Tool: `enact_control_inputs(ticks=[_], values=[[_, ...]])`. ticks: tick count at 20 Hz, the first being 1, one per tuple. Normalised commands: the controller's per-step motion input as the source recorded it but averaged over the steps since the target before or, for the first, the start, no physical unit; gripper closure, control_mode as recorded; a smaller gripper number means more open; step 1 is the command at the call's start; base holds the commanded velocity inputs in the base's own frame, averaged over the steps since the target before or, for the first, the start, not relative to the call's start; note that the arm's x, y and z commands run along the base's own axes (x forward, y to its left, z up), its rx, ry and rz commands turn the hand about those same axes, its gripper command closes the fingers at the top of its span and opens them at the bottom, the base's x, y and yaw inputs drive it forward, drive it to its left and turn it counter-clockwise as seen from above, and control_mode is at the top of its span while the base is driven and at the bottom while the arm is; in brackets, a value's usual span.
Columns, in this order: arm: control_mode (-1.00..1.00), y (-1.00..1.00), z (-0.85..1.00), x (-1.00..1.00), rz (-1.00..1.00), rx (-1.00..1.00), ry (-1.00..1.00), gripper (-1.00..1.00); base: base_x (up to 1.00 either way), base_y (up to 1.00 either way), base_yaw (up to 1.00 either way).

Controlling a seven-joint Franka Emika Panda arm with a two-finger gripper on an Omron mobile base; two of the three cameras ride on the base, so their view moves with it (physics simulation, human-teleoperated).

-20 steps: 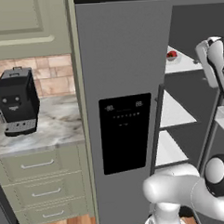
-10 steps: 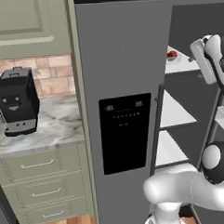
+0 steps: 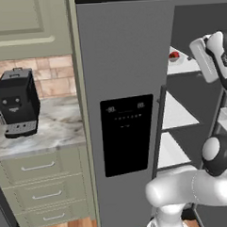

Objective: Place the tupperware containing the steak and bell pepper meal in the microwave. Close the microwave door and press the start button to reheat the meal.

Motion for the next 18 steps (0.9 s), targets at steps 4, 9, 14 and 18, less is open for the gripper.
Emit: enact_control_inputs(ticks=[4, 9, 14, 18], values=[[-1.0, -0.01, 0.0, 0.3, 0.03, 0.0, -0.03, -1.0, 0.0, 0.0, 0.0], [-1.0, -0.06, 0.0, 0.31, 0.01, 0.0, -0.03, -1.0, 0.0, 0.0, 0.0], [-1.0, -0.06, 0.0, 0.27, 0.0, 0.0, 0.0, -1.0, 0.0, 0.0, 0.0], [-1.0, -0.08, 0.0, 0.29, 0.02, 0.0, 0.0, -1.0, 0.0, 0.0, 0.0]])
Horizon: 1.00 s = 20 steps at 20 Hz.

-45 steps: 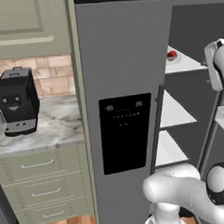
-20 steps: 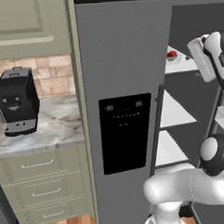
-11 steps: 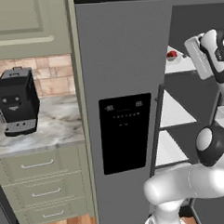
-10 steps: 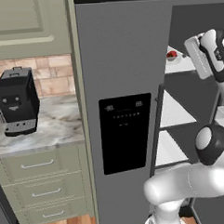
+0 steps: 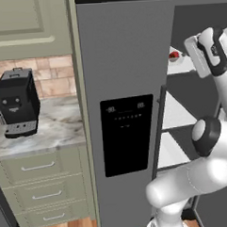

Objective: Place the tupperware containing the steak and bell pepper meal in the microwave. Close the microwave door and press the start button to reheat the meal.

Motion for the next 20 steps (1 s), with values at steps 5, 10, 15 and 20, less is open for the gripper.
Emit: enact_control_inputs(ticks=[5, 10, 15, 20], values=[[-1.0, -0.13, -0.07, 0.29, 0.06, 0.0, 0.0, -1.0, 0.0, 0.0, 0.0], [-1.0, -0.14, -0.07, 0.31, 0.07, 0.0, 0.0, -1.0, 0.0, 0.0, 0.0], [-1.0, -0.13, -0.02, 0.34, 0.07, 0.0, 0.0, -1.0, 0.0, 0.0, 0.0], [-1.0, -0.09, 0.0, 0.36, 0.06, 0.0, 0.0, -1.0, 0.0, 0.0, 0.0]])
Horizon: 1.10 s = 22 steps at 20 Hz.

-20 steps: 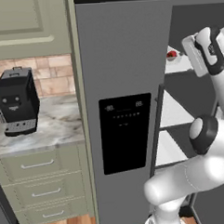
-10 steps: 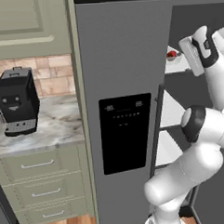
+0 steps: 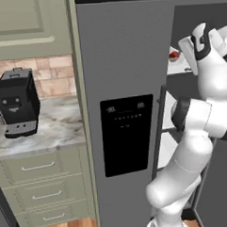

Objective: Place the tupperware containing the steak and bell pepper meal in the microwave. Close the microwave door and press the start button to reheat the meal.

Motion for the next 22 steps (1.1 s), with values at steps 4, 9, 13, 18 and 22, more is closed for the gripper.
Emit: enact_control_inputs(ticks=[4, 9, 13, 18, 22], values=[[-1.0, -0.08, -0.02, 0.39, 0.06, 0.0, 0.0, -1.0, 0.0, 0.0, 0.0], [-1.0, -0.1, -0.04, 0.43, 0.06, 0.0, 0.0, -1.0, 0.0, 0.0, 0.0], [-1.0, -0.07, -0.03, 0.46, 0.05, 0.0, 0.0, -1.0, 0.0, 0.0, 0.0], [-1.0, -0.06, -0.01, 0.44, 0.01, 0.0, 0.0, -1.0, 0.0, 0.0, 0.0], [-1.0, 0.0, -0.12, 0.44, 0.0, -0.05, 0.0, -1.0, 0.0, 0.0, 0.0]])
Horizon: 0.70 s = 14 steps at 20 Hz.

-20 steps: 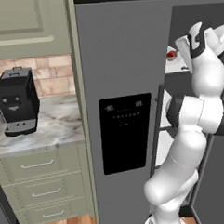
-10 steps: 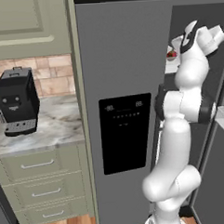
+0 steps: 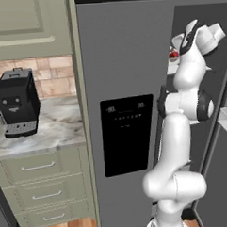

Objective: Place the tupperware containing the steak and bell pepper meal in the microwave. Close the microwave door and press the start button to reheat the meal.

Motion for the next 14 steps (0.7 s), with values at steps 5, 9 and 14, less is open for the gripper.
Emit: enact_control_inputs(ticks=[5, 9, 14], values=[[-1.0, 0.21, -0.43, 0.56, 0.0, -0.16, 0.08, 1.0, 0.0, 0.0, 0.0], [-1.0, 0.37, -0.68, 0.16, 0.0, -0.21, 0.21, 1.0, 0.0, 0.0, 0.0], [-1.0, 0.22, -0.57, -0.26, -0.04, -0.18, 0.24, 1.0, 0.0, 0.0, 0.0]])
